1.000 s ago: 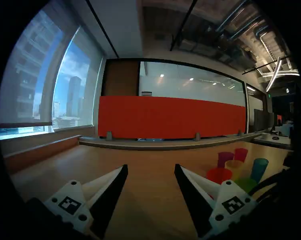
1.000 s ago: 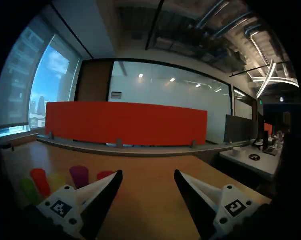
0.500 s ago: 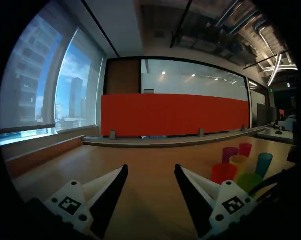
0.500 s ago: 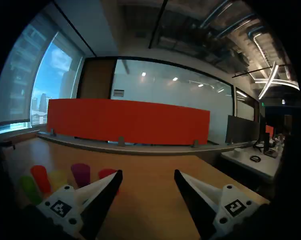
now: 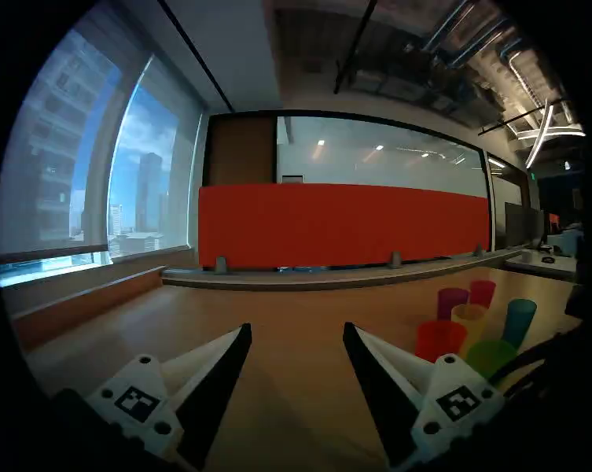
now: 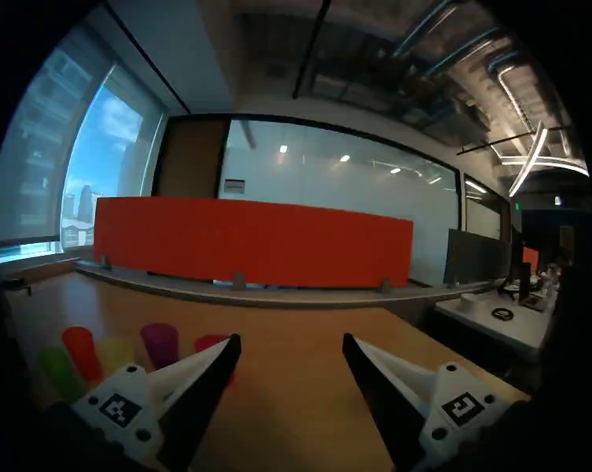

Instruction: Pour water

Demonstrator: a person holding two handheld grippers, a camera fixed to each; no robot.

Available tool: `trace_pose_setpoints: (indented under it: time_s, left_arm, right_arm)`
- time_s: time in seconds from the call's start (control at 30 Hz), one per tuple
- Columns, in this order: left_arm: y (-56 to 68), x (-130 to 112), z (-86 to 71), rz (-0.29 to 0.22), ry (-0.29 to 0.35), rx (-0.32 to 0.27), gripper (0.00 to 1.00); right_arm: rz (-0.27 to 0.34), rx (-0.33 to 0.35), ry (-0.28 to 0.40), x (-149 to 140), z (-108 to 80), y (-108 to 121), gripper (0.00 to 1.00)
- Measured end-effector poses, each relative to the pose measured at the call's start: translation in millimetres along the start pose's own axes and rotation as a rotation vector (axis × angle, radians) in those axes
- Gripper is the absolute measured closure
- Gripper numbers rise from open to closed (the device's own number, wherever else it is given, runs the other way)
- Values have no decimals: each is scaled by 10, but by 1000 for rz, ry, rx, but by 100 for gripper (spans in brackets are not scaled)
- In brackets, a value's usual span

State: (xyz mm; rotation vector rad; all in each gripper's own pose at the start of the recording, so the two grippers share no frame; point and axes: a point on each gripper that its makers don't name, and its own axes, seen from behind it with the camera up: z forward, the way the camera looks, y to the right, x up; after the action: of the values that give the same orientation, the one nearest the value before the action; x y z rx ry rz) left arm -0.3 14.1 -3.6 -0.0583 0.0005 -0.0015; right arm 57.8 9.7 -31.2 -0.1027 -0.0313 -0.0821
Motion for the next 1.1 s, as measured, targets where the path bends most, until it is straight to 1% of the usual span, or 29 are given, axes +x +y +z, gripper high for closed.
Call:
trace_pose_setpoints:
  time_s: [0.27, 0.47, 0.63, 0.87, 1.1]
  left_arm:
    - [7, -3, -3, 0, 0, 0, 14]
    - [3, 1, -5, 1, 0, 0, 14]
    - [4, 1, -7, 1, 0, 0, 14]
    - [5, 0, -8, 0, 0, 0, 14]
    - [8, 1, -4, 1, 0, 0, 14]
  right_arm:
    - [6, 8, 28, -24, -1, 15, 0]
    - [26, 6, 57, -54, 29, 49, 0]
    - [54, 32, 81, -87, 70, 38, 0]
    - [103, 65, 82, -178, 167, -8, 0]
    - [97, 100, 92, -223, 215, -123, 0]
